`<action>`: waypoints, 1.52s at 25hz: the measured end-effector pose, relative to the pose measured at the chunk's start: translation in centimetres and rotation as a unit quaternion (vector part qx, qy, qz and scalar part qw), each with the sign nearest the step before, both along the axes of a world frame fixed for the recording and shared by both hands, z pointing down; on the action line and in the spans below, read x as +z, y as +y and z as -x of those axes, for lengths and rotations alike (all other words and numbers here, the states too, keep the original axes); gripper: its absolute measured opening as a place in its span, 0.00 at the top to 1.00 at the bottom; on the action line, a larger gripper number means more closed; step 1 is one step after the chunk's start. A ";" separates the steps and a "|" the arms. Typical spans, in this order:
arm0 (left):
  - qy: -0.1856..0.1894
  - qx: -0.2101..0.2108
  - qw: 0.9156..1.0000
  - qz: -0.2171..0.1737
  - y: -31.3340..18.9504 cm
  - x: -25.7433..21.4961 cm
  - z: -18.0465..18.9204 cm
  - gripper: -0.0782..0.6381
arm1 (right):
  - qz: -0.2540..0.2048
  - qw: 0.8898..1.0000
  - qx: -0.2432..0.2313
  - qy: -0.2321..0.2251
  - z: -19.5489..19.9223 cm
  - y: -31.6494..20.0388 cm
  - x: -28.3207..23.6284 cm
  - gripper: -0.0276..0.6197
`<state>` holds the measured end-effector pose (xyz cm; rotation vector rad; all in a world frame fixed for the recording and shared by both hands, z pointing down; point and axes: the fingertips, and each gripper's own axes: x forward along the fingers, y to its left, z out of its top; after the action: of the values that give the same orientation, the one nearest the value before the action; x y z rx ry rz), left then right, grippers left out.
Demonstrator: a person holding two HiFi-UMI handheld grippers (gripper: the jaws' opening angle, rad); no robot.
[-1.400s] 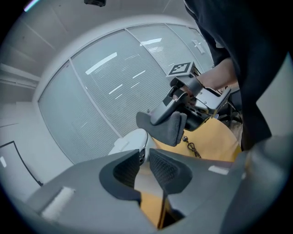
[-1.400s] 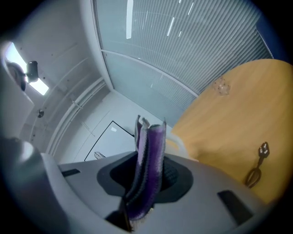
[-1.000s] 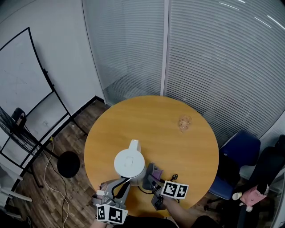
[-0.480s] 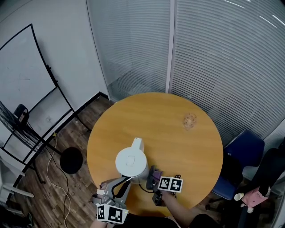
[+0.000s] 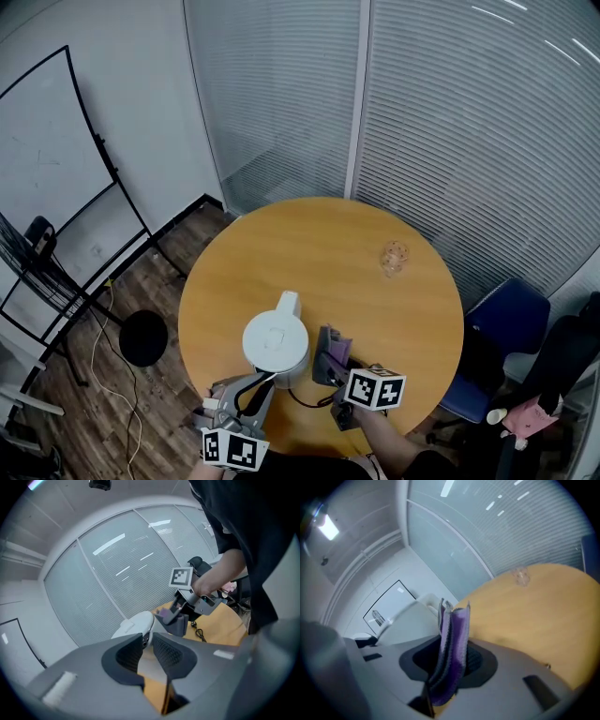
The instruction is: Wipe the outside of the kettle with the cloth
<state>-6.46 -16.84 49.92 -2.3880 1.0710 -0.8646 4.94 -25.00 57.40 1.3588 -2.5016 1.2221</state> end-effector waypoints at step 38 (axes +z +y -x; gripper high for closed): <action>0.020 0.020 1.000 -0.004 0.1 -0.3 -0.4 0.78 | 0.185 0.951 -0.210 0.130 2.1 -1.7 12.7 0.80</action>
<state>-6.07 -16.70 49.64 -2.4210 1.0351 -0.7999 2.82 -26.70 70.10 0.7861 -2.0927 1.2354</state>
